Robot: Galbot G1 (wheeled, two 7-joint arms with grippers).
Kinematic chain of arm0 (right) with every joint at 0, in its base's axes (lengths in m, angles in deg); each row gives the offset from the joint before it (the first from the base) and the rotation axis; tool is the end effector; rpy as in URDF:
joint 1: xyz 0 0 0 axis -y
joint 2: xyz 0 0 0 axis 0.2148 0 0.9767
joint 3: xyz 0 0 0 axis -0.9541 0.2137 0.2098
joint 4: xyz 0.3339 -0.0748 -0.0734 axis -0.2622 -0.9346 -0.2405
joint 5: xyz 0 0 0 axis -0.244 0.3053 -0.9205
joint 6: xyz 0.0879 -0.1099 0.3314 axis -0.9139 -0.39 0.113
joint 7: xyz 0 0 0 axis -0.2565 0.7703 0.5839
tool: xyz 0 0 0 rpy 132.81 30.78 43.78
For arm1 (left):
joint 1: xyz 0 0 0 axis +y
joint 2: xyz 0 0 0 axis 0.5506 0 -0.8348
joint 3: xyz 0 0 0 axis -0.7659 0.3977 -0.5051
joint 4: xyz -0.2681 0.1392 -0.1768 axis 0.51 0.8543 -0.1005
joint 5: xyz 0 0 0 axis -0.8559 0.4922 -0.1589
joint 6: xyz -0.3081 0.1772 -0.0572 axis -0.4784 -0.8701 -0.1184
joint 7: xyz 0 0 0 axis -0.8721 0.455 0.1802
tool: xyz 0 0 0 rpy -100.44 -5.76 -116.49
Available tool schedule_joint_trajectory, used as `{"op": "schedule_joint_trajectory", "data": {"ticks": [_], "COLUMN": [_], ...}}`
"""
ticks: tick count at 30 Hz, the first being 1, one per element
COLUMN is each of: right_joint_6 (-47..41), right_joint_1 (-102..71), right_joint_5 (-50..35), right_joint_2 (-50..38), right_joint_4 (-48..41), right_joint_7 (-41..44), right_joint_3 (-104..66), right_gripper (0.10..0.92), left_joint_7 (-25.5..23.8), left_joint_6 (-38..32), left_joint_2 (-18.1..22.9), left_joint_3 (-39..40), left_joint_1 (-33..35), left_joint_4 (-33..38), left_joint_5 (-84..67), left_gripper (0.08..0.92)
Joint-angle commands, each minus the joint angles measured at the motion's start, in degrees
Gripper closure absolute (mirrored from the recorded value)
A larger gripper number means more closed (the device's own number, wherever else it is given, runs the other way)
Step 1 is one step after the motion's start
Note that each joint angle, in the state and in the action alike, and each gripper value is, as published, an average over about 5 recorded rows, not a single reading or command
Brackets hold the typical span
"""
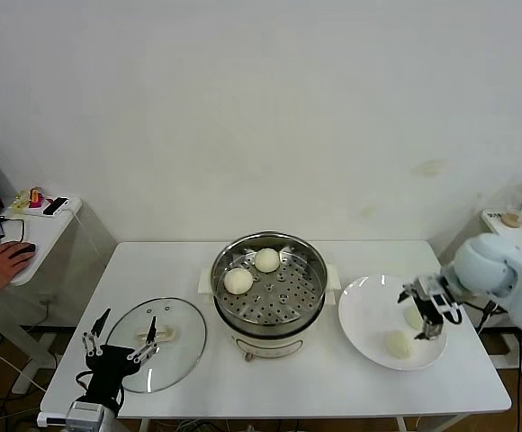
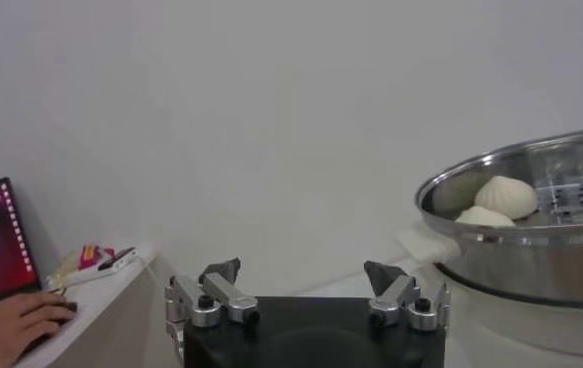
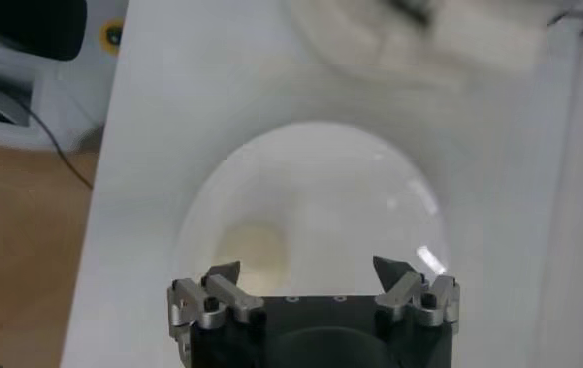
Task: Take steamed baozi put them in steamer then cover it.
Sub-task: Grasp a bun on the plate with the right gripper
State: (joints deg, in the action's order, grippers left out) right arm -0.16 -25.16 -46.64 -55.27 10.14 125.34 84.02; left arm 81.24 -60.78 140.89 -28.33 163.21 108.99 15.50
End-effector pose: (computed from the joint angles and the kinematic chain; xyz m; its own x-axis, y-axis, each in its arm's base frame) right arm 0.4255 -0.1737 -0.1510 -0.1807 -0.0917 0.9793 -0.9679 -0.1603 -0.1936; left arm 0.1429 0.0636 -0.2542 -0.9921 -0.0354 0.1203 0.0075 0.9409 0.3387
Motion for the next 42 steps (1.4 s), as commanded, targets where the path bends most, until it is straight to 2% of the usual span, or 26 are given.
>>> {"op": "schedule_joint_trajectory", "data": {"ticks": [1, 16, 25, 31, 38, 42], "right_joint_6": [1.53, 0.66, 0.19, 0.00, 0.33, 0.61], "right_joint_1": [-18.43, -14.41, -13.35, -13.02, -9.16, -4.10], "right_joint_5": [7.28, 8.90, 9.15, 9.04, 7.76, 5.96], "right_joint_2": [2.16, 10.71, 11.78, 11.87, 9.42, 6.85], "right_joint_4": [-5.26, -11.89, -13.26, -13.12, -11.63, -10.48], "right_joint_7": [-0.60, -2.79, -3.27, -2.64, 0.31, 2.21], "right_joint_3": [-13.15, -8.62, -7.70, -7.69, -7.73, -6.84], "right_gripper": [0.203, 0.203, 0.206, 0.259, 0.361, 0.379], "left_joint_7": [-0.02, 0.03, 0.06, 0.08, 0.07, 0.08], "left_joint_6": [0.06, -0.06, -0.14, -0.14, -0.13, -0.18], "left_joint_2": [0.17, 0.65, 0.93, 1.09, 1.10, 1.10], "left_joint_3": [-0.42, -1.45, -1.51, -1.48, -1.73, -1.84], "left_joint_1": [0.16, 0.51, 0.53, 0.48, 0.54, 0.56], "left_joint_4": [-0.28, -0.76, -0.78, -0.67, -0.40, -0.33], "left_joint_5": [0.00, -0.03, 0.01, 0.02, -0.08, -0.19], "left_gripper": [0.177, 0.177, 0.177, 0.177, 0.177, 0.177]}}
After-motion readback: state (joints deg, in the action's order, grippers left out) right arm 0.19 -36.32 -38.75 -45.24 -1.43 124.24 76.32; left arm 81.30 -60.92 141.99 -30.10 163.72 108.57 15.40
